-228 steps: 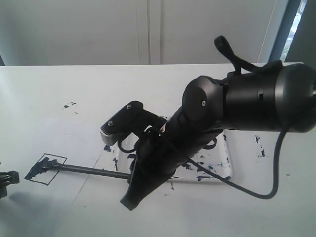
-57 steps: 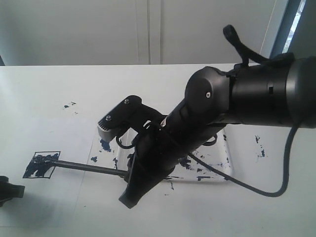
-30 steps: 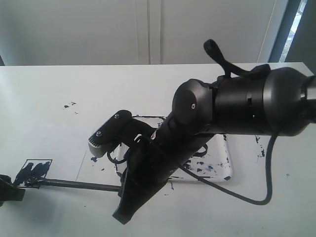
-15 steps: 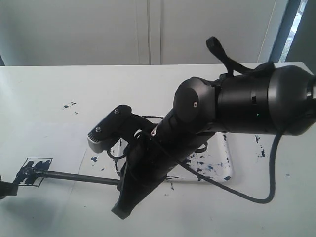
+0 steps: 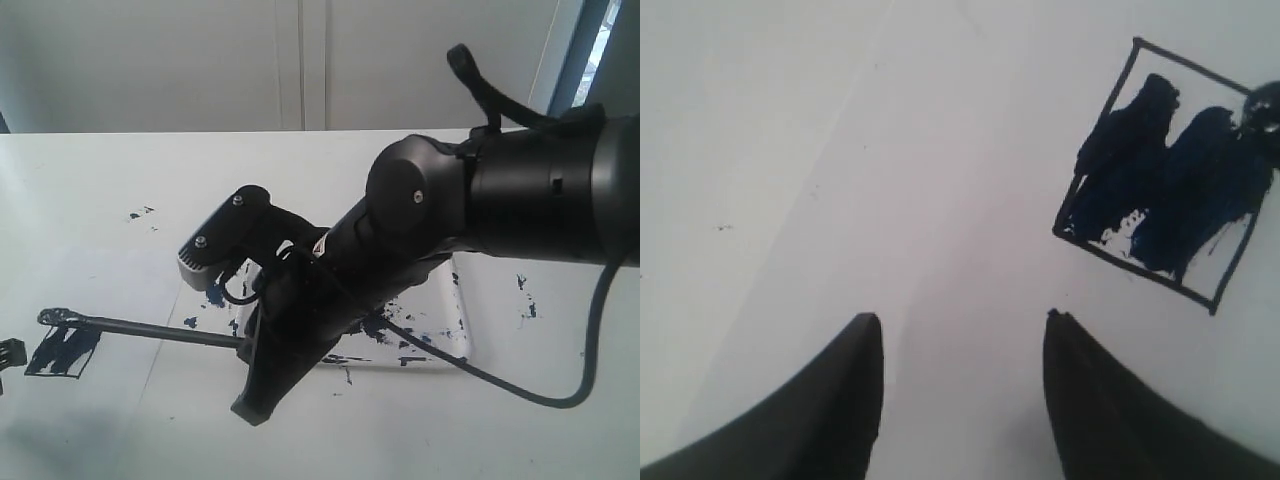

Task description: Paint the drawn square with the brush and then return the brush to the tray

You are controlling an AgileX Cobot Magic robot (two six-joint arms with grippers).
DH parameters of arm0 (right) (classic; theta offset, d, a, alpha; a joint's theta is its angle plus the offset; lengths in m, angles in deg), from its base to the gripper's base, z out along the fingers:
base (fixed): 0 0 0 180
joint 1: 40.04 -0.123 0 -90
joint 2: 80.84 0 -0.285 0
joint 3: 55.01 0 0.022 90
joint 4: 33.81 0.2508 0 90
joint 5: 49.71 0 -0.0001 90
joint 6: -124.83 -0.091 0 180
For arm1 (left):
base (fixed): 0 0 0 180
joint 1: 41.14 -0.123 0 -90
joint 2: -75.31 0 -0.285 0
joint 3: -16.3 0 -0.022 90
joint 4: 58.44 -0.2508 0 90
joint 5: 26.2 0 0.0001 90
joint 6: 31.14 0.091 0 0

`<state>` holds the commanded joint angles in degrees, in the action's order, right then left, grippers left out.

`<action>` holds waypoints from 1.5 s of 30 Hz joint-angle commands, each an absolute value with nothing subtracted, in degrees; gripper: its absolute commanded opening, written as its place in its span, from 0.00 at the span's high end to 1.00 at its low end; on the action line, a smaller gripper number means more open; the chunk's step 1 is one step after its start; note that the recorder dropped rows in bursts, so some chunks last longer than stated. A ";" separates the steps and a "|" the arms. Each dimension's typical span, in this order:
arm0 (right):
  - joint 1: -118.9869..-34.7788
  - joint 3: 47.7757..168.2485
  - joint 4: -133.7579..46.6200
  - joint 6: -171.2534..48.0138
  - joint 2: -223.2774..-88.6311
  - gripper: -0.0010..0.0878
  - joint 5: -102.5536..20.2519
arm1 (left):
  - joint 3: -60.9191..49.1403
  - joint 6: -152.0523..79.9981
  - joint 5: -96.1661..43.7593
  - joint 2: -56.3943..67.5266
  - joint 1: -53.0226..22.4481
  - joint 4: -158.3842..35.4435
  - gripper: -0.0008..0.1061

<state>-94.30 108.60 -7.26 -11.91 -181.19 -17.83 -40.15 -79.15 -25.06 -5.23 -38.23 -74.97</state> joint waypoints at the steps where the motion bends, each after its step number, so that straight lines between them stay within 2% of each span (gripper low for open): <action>1: -94.30 108.60 -7.55 -11.91 -180.91 0.99 -17.66 | -40.15 -79.03 -24.91 -5.23 -39.00 -74.97 0.52; 7: -94.20 108.60 -9.73 -14.40 -180.05 0.99 -16.80 | -40.15 -78.05 -23.07 -5.23 -44.28 -84.19 0.53; 21: -94.20 108.60 -10.82 -14.53 -180.02 0.99 -17.39 | -40.15 -77.82 -21.80 -5.23 -44.39 -80.98 0.52; 26: -94.20 108.60 -13.34 -17.00 -180.02 0.99 -18.07 | -40.15 -77.64 -20.44 -5.23 -44.39 -77.71 0.40; 30: -94.20 108.60 -13.38 -17.00 -180.02 0.99 -18.07 | -40.15 -77.41 -18.86 -5.23 -43.52 -75.37 0.40; 36: -94.02 108.60 -14.85 -18.33 -180.02 0.99 -18.25 | -40.15 -77.41 -21.15 -5.23 -38.13 -75.25 0.40; 45: -93.70 108.60 -17.45 -20.97 -180.02 0.99 -17.32 | -40.15 -76.17 -21.45 -9.87 -37.87 -79.74 0.42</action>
<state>-93.70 108.60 -17.45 -20.97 -180.02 -17.32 -40.15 -76.17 -21.45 -9.87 -37.87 -79.74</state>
